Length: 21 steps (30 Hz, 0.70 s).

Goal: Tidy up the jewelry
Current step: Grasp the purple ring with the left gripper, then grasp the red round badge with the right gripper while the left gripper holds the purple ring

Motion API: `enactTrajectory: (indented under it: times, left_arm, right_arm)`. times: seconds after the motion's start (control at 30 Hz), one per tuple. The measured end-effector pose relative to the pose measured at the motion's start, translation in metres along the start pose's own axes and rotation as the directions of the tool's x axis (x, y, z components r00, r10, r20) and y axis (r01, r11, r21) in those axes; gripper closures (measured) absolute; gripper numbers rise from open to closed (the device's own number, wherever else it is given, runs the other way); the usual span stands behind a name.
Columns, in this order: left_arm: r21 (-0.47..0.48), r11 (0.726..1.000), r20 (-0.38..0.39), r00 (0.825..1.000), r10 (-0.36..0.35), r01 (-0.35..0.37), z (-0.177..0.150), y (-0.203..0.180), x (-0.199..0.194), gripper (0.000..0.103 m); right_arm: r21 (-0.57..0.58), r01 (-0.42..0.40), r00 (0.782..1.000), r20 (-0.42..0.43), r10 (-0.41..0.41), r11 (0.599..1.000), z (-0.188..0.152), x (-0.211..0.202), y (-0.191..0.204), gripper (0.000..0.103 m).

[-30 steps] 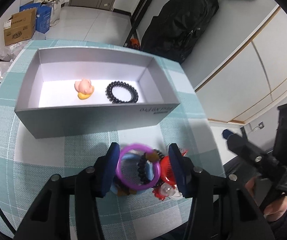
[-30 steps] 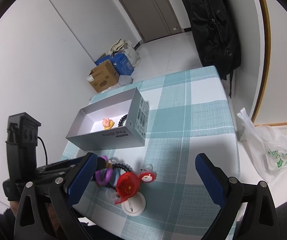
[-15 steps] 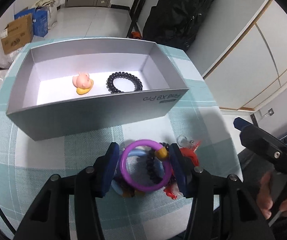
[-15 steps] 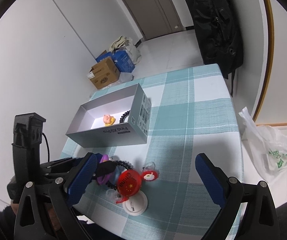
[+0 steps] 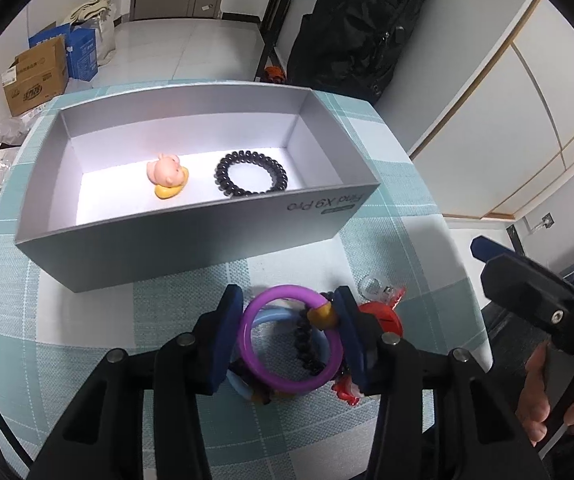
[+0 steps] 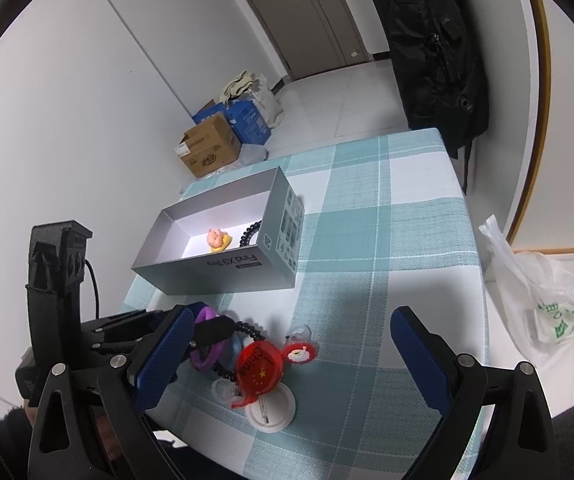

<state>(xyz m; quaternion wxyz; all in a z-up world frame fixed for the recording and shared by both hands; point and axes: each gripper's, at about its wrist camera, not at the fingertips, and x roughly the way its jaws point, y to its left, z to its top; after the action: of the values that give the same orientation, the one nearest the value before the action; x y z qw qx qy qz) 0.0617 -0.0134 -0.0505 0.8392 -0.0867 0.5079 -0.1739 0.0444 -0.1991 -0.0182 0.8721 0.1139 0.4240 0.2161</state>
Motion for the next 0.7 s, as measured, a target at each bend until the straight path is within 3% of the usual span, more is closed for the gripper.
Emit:
enactTrajectory:
  times: [0.3, 0.5, 0.67, 0.7]
  left_arm:
    - [-0.108, 0.988, 0.109, 0.989, -0.096, 0.108, 0.007, 0.019, -0.034, 0.062]
    - [-0.138, 0.983, 0.202, 0.975, -0.089, 0.119, 0.010, 0.028, -0.061, 0.062]
    - [-0.156, 0.980, 0.232, 0.969, -0.087, 0.126, 0.013, 0.032, -0.066, 0.062]
    - [-0.158, 0.979, 0.234, 0.968, -0.088, 0.127, 0.013, 0.032, -0.066, 0.062]
  right_arm:
    - [-0.018, -0.013, 0.999, -0.032, 0.013, 1.000, -0.004, 0.005, 0.004, 0.004]
    - [-0.088, -0.018, 0.993, -0.118, 0.008, 0.996, -0.017, 0.021, 0.019, 0.005]
    - [-0.100, -0.013, 0.983, -0.186, -0.006, 0.995, -0.025, 0.037, 0.024, 0.019]
    - [-0.097, -0.012, 0.980, -0.198, -0.007, 0.995, -0.026, 0.039, 0.024, 0.026]
